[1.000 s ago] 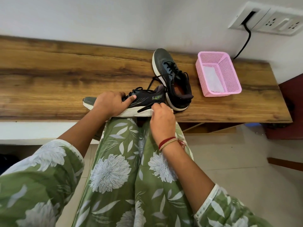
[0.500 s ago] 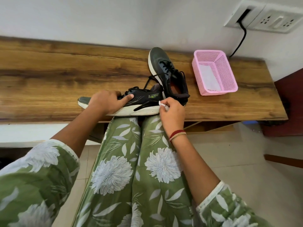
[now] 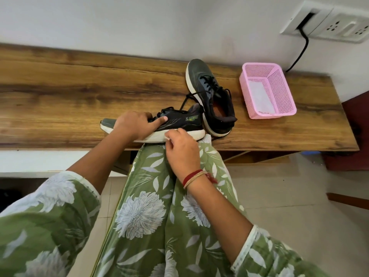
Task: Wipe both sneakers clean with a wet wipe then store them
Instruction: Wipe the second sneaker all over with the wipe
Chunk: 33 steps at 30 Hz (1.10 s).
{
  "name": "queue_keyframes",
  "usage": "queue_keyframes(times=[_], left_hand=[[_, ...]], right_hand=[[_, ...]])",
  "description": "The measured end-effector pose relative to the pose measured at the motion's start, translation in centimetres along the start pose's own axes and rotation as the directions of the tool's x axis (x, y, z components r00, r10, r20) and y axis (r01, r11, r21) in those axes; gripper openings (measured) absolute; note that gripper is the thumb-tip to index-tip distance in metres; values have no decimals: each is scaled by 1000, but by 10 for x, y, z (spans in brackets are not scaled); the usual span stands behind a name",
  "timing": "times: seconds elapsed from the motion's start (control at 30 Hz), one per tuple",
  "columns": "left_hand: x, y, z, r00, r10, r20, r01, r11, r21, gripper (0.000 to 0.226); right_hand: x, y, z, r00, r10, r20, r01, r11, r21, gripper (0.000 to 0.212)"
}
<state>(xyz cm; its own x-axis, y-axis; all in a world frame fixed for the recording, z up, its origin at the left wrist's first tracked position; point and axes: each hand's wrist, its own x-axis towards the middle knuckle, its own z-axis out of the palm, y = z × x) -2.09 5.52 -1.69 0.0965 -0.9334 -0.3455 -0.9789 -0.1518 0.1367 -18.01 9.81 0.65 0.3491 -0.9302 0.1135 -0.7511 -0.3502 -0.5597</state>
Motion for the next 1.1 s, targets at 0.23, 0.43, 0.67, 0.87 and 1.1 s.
queue_keyframes(times=[0.23, 0.43, 0.67, 0.87, 1.1], left_hand=[[-5, -48, -19, 992, -20, 121, 45, 977, -208, 96], [-25, -92, -17, 963, -175, 204, 253, 844, -474, 82], [-42, -92, 16, 961, -220, 166, 213, 211, -954, 41], [-36, -95, 25, 949, -282, 144, 182, 115, -976, 68], [-28, -84, 18, 920, -362, 150, 206, 121, -971, 52]], right_hand=[[11, 52, -32, 903, 422, -83, -333, 808, 486, 18], [22, 53, -30, 945, 328, 12, -307, 871, 382, 23], [52, -32, -4, 949, -266, 171, 209, 933, 293, 24], [85, -77, 29, 792, -422, 441, 442, 895, 62, 17], [81, -81, 50, 729, -501, 466, 578, 816, -27, 16]])
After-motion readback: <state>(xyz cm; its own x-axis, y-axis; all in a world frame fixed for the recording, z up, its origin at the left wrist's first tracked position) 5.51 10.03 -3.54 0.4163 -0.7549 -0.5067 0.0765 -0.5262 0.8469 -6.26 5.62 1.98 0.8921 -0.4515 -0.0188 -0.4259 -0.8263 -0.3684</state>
